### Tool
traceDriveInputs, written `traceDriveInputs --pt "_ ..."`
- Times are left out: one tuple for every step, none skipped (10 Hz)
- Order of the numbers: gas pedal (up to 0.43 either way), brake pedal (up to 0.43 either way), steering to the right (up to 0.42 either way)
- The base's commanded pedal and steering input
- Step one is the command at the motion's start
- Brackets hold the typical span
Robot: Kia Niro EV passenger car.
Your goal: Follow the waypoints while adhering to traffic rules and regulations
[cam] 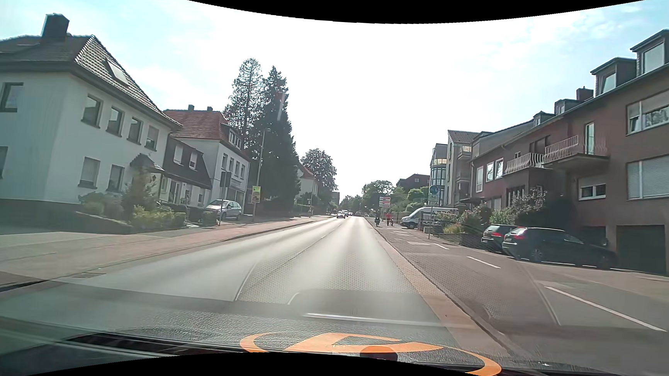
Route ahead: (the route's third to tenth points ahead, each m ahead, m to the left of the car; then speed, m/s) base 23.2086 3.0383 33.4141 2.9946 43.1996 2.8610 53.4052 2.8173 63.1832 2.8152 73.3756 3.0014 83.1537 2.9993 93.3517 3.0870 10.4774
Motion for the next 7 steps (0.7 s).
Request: traceDriveInputs --pt "0.11 0.0 0.0" --pt "0.11 0.0 0.002" --pt "0.11 0.0 0.003" --pt "0.11 0.0 0.003" --pt "0.11 0.0 0.004" --pt "0.11 0.0 0.003" --pt "0.11 0.0 0.003"
